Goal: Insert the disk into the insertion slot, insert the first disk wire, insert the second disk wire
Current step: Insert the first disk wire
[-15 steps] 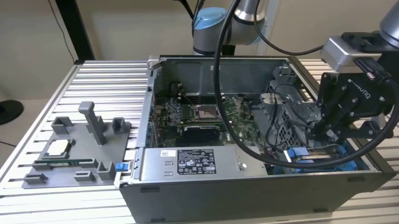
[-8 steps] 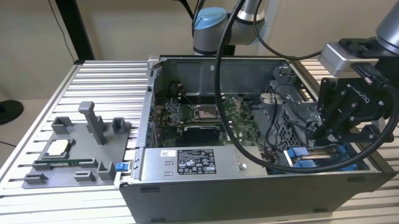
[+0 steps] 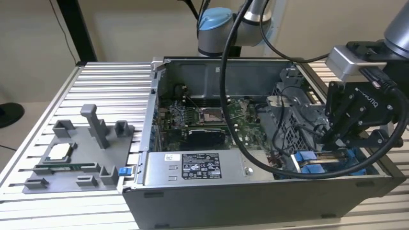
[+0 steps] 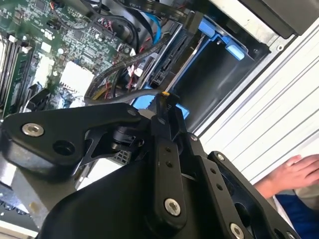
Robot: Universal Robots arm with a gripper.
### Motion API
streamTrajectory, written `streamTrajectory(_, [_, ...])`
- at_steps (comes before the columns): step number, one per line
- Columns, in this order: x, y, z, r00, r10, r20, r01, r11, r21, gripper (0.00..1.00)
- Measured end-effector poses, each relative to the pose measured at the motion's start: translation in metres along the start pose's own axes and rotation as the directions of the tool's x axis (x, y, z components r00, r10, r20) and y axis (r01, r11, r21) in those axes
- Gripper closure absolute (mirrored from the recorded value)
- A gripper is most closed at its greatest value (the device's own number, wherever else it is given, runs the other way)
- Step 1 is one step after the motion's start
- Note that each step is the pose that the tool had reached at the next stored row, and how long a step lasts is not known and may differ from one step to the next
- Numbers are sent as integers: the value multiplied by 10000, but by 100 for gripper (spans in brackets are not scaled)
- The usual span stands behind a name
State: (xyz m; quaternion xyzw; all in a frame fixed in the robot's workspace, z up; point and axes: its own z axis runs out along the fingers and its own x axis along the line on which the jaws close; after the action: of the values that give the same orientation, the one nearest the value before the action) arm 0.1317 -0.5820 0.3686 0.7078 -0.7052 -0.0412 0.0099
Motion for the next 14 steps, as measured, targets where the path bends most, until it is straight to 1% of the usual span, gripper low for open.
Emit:
streamTrajectory(2, [1,-2,19,10000,-5,-4,6,10000,97,100])
streamTrajectory(3, [1,-3,31,10000,-9,-4,10,9998,186,100])
streamTrajectory(11, [4,-7,95,10000,-32,-6,32,9975,707,100])
streamTrajectory(13, [5,-9,109,10000,-36,-8,36,9968,800,100])
streamTrajectory(14, [5,-9,109,10000,-37,-9,37,9967,814,100])
